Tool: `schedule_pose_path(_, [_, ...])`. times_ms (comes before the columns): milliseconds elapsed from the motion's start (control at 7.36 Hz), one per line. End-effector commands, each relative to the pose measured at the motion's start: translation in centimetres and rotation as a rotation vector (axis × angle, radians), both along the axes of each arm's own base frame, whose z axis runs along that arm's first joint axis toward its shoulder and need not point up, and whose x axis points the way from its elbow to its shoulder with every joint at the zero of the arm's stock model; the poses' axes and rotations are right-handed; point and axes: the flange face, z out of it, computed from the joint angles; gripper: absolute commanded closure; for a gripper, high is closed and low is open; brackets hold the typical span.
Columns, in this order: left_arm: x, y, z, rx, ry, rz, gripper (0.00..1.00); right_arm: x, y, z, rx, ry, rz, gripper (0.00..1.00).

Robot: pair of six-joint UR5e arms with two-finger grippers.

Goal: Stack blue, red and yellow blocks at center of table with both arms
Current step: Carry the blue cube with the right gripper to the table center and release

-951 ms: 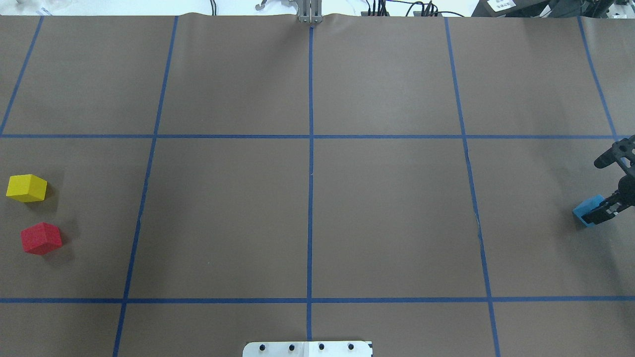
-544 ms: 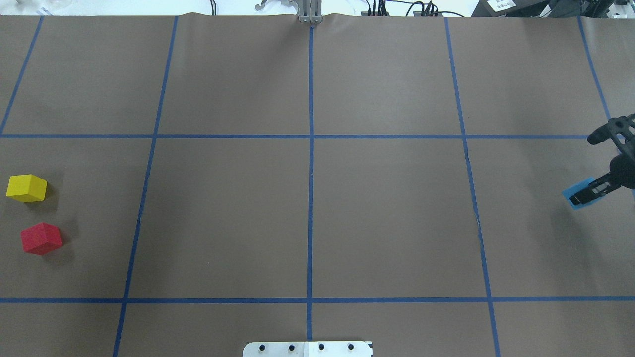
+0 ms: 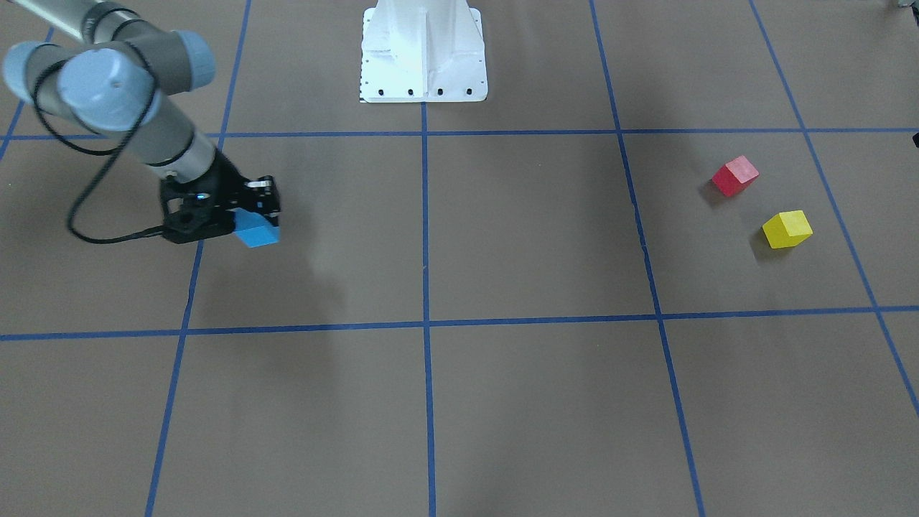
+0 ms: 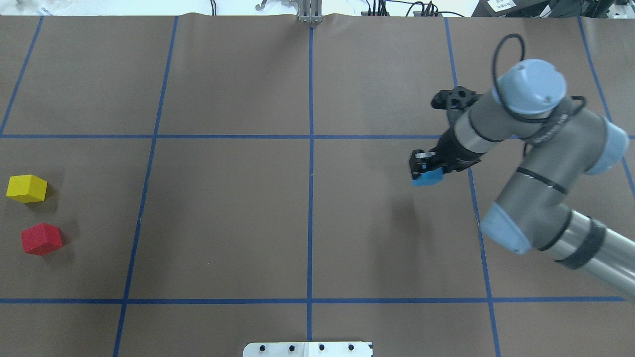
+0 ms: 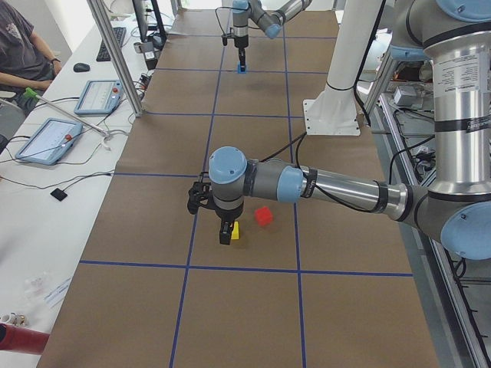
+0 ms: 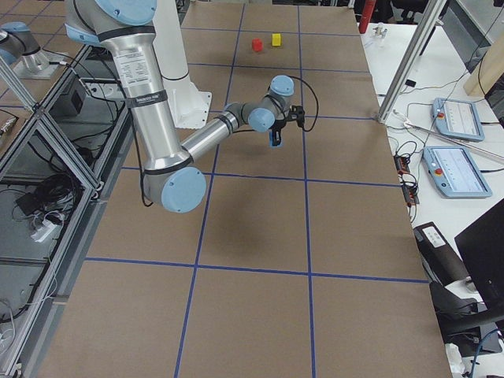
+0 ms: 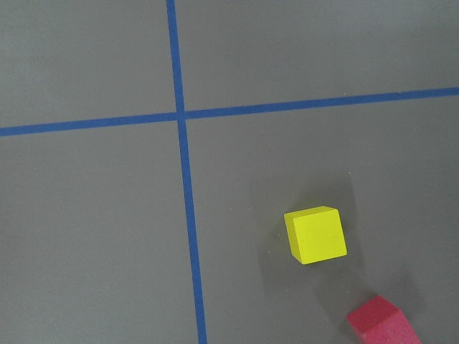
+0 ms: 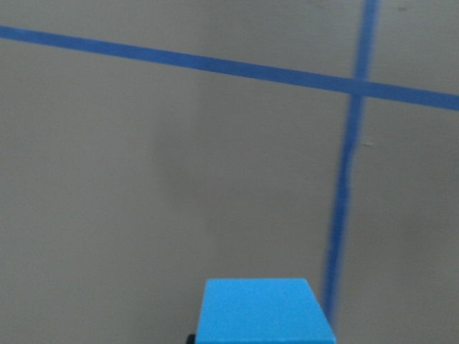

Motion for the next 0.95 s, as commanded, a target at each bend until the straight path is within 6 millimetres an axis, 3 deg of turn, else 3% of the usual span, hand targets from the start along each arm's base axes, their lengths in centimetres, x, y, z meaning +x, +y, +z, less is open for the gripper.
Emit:
schedule_pose_path(0, [0.0, -0.1, 1.5, -0.022, -0.001, 0.001, 0.00, -12.1, 0.0, -10.6, -0.104, 0.024, 0.066, 1.00])
schedule_pose_path(136, [0.0, -0.1, 1.7, -0.025, -0.001, 0.001, 0.00, -14.2, 0.1, -11.1, -0.138, 0.042, 0.102, 1.00])
schedule_pose_path(272, [0.0, -0.1, 1.8, -0.030, -0.001, 0.000, 0.00, -14.8, 0.1, -11.5, -0.154, 0.045, 0.126, 1.00])
schedule_pose_path(680, [0.0, -0.1, 2.1, -0.034, -0.001, 0.000, 0.00, -18.6, -1.4, -9.4, -0.137, 0.045, 0.128, 1.00])
schedule_pose_path(816, [0.0, -0.1, 2.1, -0.033, -0.001, 0.001, 0.00, -19.0, -1.7, -9.0, -0.133, 0.048, 0.124, 1.00])
